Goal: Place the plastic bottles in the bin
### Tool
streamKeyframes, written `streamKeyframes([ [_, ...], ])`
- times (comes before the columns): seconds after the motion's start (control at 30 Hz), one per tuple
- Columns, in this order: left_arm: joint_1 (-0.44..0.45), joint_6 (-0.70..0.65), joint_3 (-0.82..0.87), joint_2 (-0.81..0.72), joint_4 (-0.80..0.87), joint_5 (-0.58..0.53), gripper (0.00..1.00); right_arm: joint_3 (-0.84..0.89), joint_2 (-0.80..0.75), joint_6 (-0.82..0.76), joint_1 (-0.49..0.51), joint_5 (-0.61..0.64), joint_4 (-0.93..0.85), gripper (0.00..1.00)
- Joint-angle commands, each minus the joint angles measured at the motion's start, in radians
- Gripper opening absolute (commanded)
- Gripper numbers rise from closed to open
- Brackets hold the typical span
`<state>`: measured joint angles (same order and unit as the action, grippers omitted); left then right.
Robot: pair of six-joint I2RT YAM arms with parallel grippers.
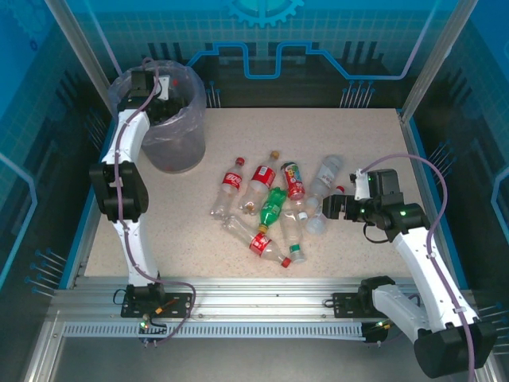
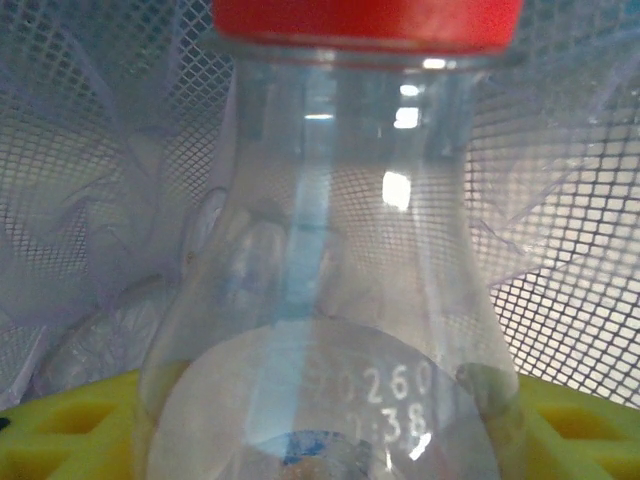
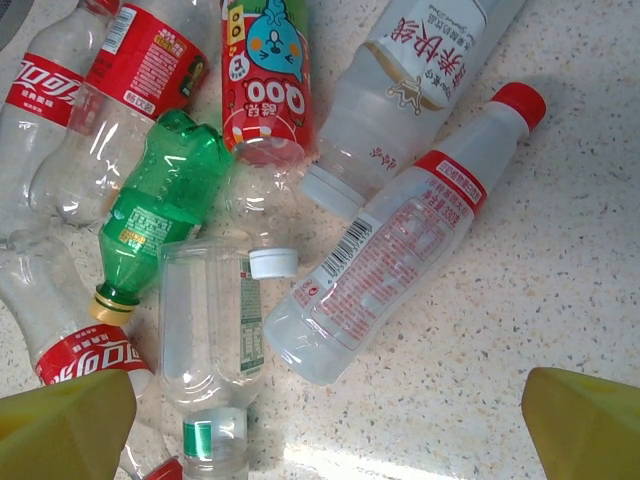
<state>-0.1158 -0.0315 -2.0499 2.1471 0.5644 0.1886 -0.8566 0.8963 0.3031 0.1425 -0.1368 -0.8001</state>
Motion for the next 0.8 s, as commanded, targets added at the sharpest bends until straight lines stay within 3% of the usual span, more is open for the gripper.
streamKeyframes([
  [0.0,0.002,0.002,0.003,-0.004,0.019,0.038,0.74,0.001,-0.007,0.017,-0.015,0.011,-0.002,1.0],
  [0.17,-0.001,0.0,-0.015,-0.019,0.031,0.036,0.82,0.002,-0.002,0.028,-0.015,0.018,-0.002,1.0],
  [0.5,-0.004,-0.011,-0.053,-0.074,0.069,0.025,0.91,0.006,0.004,0.062,-0.017,0.052,-0.002,1.0],
  [0.77,-0.004,-0.021,-0.061,-0.143,0.091,0.031,0.99,0.046,0.0,0.183,-0.017,0.111,0.036,0.99],
])
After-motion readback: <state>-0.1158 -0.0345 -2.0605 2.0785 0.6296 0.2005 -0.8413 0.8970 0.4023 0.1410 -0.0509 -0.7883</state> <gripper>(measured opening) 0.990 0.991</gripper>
